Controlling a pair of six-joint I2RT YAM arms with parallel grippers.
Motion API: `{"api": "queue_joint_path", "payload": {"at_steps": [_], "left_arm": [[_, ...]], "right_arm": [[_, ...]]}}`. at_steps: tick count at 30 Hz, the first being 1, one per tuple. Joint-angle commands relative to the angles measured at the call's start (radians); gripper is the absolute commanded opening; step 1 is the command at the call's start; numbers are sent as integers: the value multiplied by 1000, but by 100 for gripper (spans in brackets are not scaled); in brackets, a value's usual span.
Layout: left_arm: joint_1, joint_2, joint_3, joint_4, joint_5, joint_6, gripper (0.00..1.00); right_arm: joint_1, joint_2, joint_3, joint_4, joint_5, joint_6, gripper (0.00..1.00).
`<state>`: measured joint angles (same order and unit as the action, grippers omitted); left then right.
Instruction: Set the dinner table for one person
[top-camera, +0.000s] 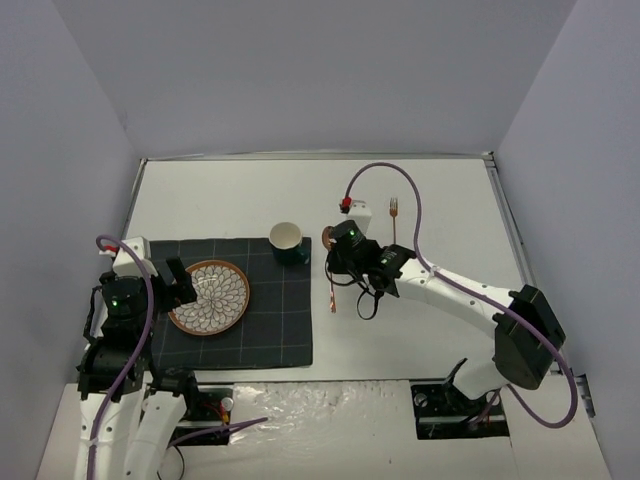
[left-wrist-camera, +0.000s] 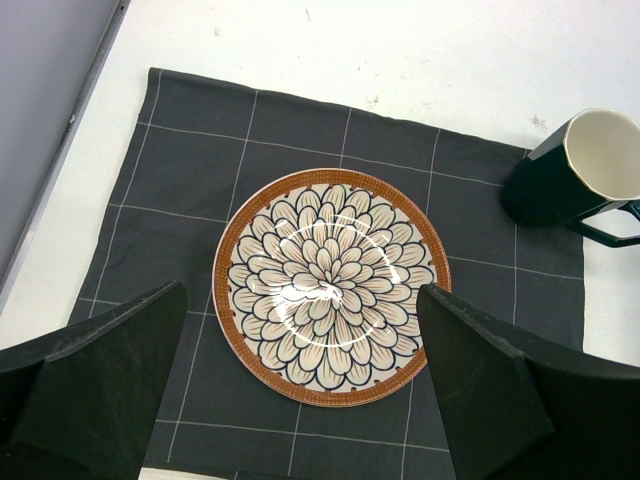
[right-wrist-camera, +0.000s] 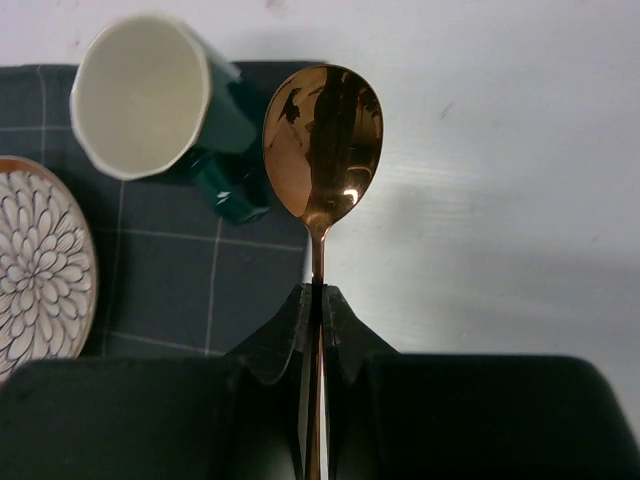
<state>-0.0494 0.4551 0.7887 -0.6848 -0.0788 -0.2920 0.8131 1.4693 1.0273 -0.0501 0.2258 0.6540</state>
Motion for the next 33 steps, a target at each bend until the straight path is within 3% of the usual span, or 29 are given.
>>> {"api": "queue_joint_path", "payload": {"at_steps": [1, 5, 12, 21, 33], "left_arm": [[8, 4, 14, 40, -1, -3, 97], [8, 2, 15, 39, -1, -3, 97], [9, -3, 14, 38, -2, -3, 97], [8, -3, 15, 39, 2, -3, 97], [7, -4, 14, 40, 8, -1, 97]], "right_arm": [[131, -3, 35, 0, 120, 190, 0], [243, 67, 99, -20, 178, 251, 0], [331, 197, 171, -30, 201, 317, 0], [336, 349, 237, -28, 173, 355, 0], [336, 433, 246, -28, 224, 421, 0]]}}
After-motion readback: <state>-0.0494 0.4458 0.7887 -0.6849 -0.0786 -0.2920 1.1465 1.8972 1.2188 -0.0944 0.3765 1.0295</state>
